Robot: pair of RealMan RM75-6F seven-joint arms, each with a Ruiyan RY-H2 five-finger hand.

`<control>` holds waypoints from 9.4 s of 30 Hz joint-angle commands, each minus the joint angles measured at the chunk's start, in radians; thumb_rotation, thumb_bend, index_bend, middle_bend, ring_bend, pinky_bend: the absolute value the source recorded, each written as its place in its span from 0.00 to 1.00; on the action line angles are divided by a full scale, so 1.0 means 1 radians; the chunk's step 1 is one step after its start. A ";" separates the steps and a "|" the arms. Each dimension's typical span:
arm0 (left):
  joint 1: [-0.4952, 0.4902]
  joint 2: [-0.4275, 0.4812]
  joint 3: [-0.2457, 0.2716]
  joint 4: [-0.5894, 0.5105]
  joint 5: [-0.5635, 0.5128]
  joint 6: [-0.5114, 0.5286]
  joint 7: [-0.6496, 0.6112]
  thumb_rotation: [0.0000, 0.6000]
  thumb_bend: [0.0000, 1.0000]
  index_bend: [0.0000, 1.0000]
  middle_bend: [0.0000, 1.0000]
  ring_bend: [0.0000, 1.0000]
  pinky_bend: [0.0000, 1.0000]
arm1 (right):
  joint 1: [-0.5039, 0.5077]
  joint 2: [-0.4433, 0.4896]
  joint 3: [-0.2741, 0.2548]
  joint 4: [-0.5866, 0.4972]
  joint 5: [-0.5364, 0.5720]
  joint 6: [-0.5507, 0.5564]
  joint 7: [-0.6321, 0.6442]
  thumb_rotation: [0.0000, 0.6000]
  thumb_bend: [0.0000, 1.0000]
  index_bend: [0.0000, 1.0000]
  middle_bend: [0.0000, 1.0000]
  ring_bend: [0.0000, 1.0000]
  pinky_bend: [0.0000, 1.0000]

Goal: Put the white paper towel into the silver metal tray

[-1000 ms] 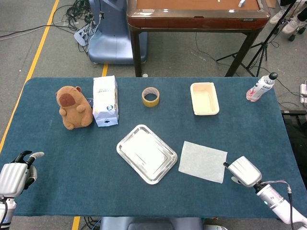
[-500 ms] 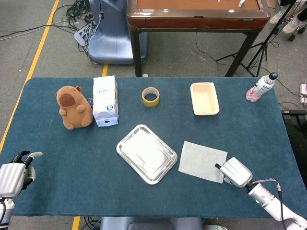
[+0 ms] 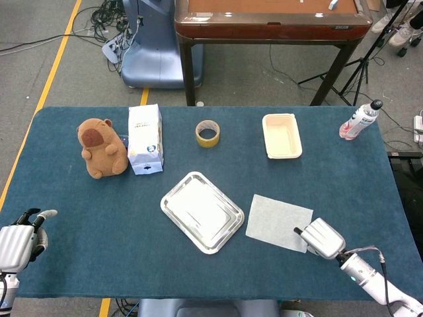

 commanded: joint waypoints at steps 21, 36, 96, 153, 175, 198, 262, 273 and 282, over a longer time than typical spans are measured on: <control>0.002 0.008 0.005 -0.014 -0.001 -0.006 0.002 1.00 0.00 0.31 0.28 0.23 0.43 | 0.000 -0.047 -0.004 0.053 0.012 0.013 0.000 1.00 0.00 0.48 1.00 1.00 1.00; 0.003 0.011 0.004 -0.017 -0.002 -0.007 0.003 1.00 0.00 0.31 0.28 0.23 0.43 | -0.002 -0.083 -0.011 0.091 0.013 0.043 0.054 1.00 0.16 0.48 1.00 1.00 1.00; 0.006 0.016 0.005 -0.024 -0.009 -0.014 0.008 1.00 0.00 0.31 0.28 0.23 0.43 | -0.006 -0.099 -0.013 0.076 0.041 0.050 0.097 1.00 0.43 0.52 1.00 1.00 1.00; 0.006 0.022 0.005 -0.033 -0.012 -0.019 0.010 1.00 0.00 0.31 0.28 0.23 0.43 | -0.005 -0.033 0.217 -0.210 0.211 0.145 -0.066 1.00 0.49 0.58 1.00 1.00 1.00; 0.008 0.033 0.008 -0.044 -0.007 -0.017 0.002 1.00 0.00 0.31 0.28 0.23 0.43 | 0.092 -0.181 0.259 -0.240 0.178 0.108 -0.117 1.00 0.49 0.59 1.00 1.00 1.00; 0.010 0.038 0.008 -0.048 -0.002 -0.011 -0.001 1.00 0.00 0.31 0.28 0.23 0.43 | 0.165 -0.194 0.253 -0.337 0.108 0.083 -0.199 1.00 0.49 0.59 1.00 1.00 1.00; 0.014 0.045 0.013 -0.053 0.008 -0.007 -0.008 1.00 0.00 0.31 0.28 0.23 0.43 | 0.169 -0.447 0.313 -0.351 0.257 -0.003 -0.519 1.00 0.35 0.41 1.00 1.00 1.00; 0.014 0.046 0.013 -0.055 0.007 -0.007 -0.007 1.00 0.00 0.31 0.28 0.23 0.43 | 0.177 -0.450 0.310 -0.358 0.256 -0.004 -0.515 1.00 0.06 0.30 1.00 1.00 1.00; 0.015 0.046 0.013 -0.055 0.007 -0.007 -0.008 1.00 0.00 0.31 0.28 0.23 0.43 | 0.175 -0.432 0.298 -0.383 0.253 -0.005 -0.509 1.00 0.04 0.28 1.00 1.00 1.00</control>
